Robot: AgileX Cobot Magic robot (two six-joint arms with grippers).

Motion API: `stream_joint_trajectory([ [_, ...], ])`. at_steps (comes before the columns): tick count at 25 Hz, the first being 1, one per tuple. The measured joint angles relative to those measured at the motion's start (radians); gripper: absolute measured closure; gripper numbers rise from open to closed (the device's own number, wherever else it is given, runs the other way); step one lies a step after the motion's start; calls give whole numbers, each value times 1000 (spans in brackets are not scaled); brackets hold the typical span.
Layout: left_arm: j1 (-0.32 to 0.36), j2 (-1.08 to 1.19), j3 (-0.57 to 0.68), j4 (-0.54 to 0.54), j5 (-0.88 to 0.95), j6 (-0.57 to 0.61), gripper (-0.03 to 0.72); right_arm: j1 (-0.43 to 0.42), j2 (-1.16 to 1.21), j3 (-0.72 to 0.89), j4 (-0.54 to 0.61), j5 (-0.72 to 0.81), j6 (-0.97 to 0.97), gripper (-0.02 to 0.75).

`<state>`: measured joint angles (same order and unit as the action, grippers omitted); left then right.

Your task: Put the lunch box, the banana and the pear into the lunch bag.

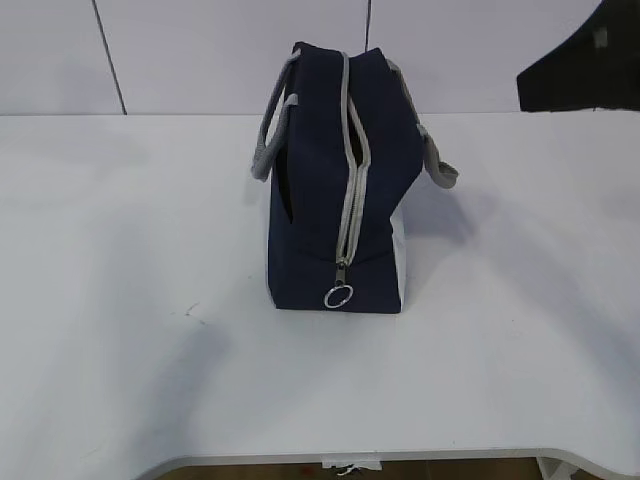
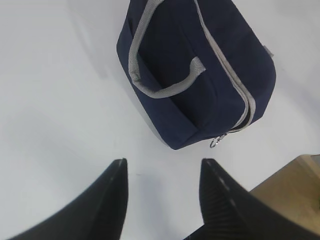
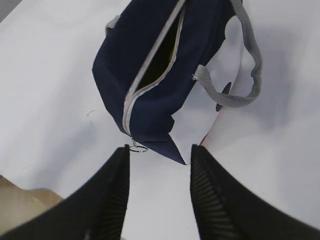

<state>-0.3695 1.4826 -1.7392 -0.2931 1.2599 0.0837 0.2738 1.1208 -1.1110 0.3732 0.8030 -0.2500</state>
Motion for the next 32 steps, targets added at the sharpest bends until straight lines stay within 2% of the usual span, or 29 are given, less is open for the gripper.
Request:
stream_joint_trajectory([
  [6, 0, 0, 0, 3, 0, 0, 336, 0, 70, 35, 0, -139, -7, 416],
  [11, -4, 2, 45, 93, 0, -5, 337, 11, 168, 51, 0, -243, -33, 432],
  [15, -4, -24, 168, 126, 0, -32, 337, 78, 178, 117, 3, -460, -93, 447],
  [21, -4, -129, 360, 130, -2, -37, 337, 236, 178, 298, 12, -786, -122, 460],
  [28, -4, -198, 395, 130, -2, -37, 337, 332, 209, 530, 16, -1114, -126, 461],
  [32, -4, -198, 395, 130, -2, -38, 340, 366, 300, 621, -21, -1237, -126, 461],
])
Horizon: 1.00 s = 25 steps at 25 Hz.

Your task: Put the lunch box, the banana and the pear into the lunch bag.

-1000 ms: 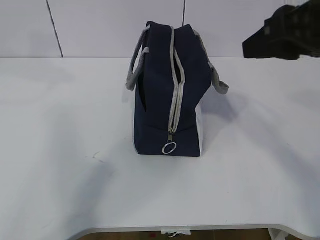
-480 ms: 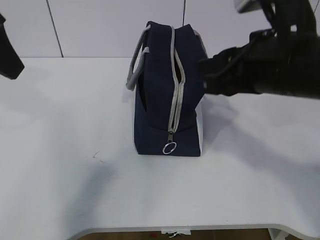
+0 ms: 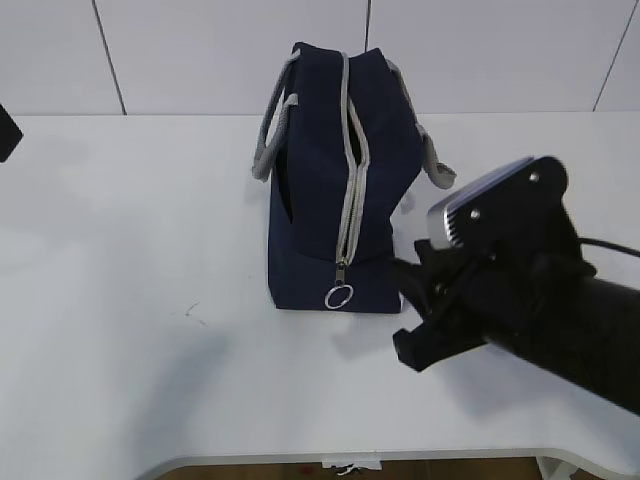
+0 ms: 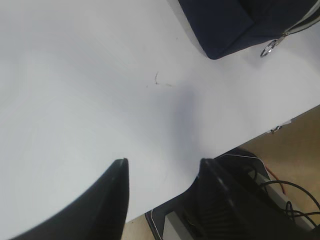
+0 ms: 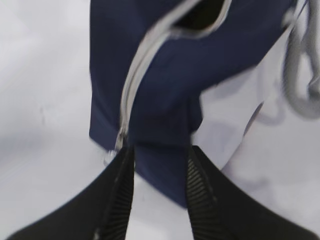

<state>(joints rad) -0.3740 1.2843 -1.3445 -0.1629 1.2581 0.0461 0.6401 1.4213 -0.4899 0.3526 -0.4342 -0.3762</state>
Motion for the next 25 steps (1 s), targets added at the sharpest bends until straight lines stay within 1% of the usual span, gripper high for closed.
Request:
stream_joint_trajectory([
  [3, 0, 0, 0, 0, -2, 0, 341, 31, 78, 16, -7, -61, 6, 461],
  [6, 0, 0, 0, 0, -2, 0, 341, 54, 130, -1, -9, -56, 22, 461],
  [8, 0, 0, 0, 0, -2, 0, 342, 60, 147, -35, -14, 2, 26, 461],
  [13, 0, 0, 0, -4, -2, 0, 344, 60, 153, -153, -28, 253, 26, 461],
  [16, 0, 0, 0, -4, -2, 0, 345, 60, 153, -204, -7, 368, 28, 461],
  [21, 0, 0, 0, -4, -2, 0, 345, 62, 154, -214, 13, 406, 28, 461],
  [25, 0, 0, 0, -4, -2, 0, 345, 62, 154, -223, -32, 434, 30, 461],
])
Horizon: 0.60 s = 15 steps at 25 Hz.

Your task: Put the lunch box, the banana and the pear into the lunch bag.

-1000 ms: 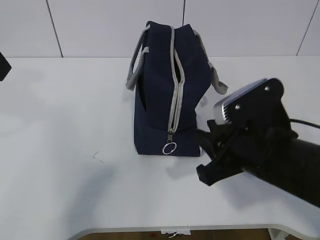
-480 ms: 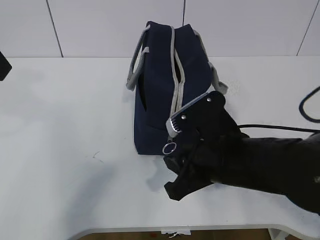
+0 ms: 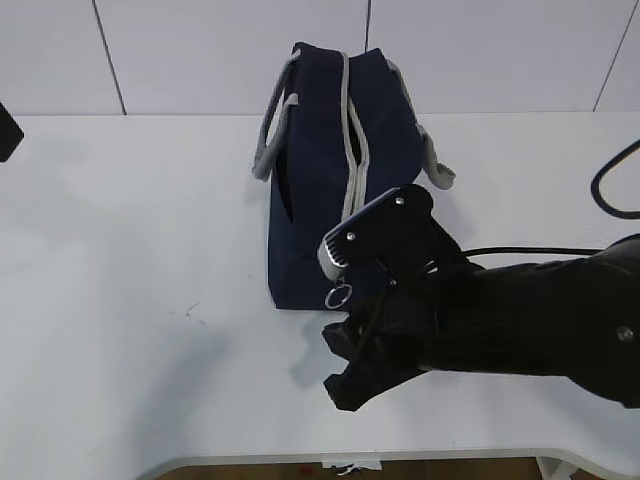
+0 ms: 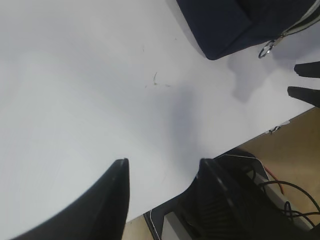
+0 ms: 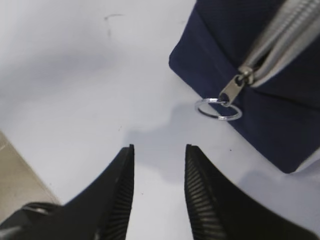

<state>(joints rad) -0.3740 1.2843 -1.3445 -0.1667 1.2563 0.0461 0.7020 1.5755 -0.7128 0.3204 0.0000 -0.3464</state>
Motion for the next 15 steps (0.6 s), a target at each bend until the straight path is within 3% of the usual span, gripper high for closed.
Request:
stream_joint_trajectory([
  [7, 0, 0, 0, 0, 0, 0, 347, 0, 0, -122, -59, 229, -9, 461],
  [11, 0, 0, 0, 0, 0, 0, 347, 0, 0, -204, -60, 430, 118, 461],
  [15, 0, 0, 0, 2, 0, 0, 347, 0, 0, -211, -60, 432, 270, 461],
])
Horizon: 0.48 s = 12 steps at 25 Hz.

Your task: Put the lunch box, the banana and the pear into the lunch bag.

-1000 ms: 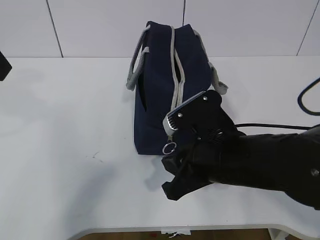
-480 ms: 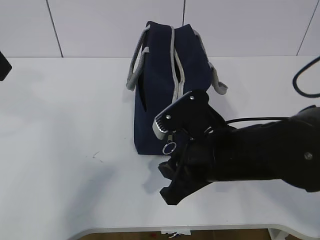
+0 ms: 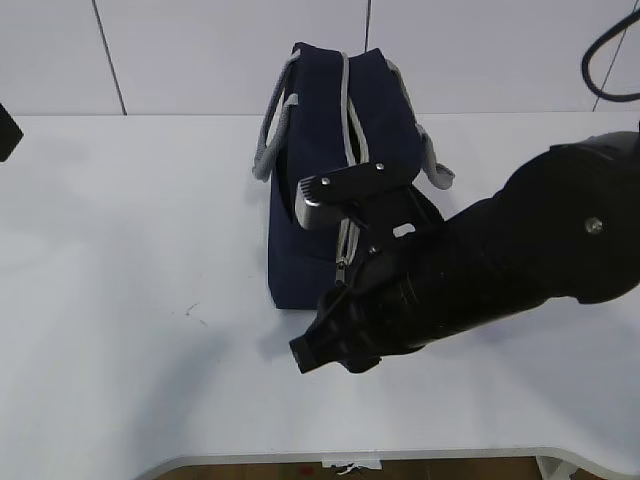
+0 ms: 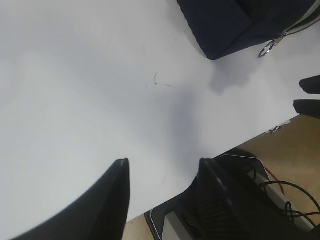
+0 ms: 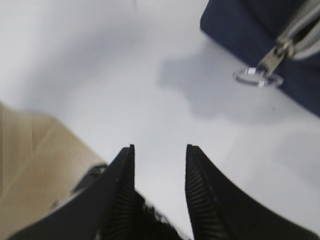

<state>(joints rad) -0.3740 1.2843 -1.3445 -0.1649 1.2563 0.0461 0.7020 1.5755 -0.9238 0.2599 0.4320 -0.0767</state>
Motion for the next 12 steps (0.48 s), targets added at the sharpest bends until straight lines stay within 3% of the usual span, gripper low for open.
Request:
stream_joint_trajectory([
  [5, 0, 0, 0, 2, 0, 0, 348, 0, 0, 56, 7, -202, 77, 461],
  [12, 0, 0, 0, 13, 0, 0, 354, 14, 0, 256, 48, -548, 87, 462],
])
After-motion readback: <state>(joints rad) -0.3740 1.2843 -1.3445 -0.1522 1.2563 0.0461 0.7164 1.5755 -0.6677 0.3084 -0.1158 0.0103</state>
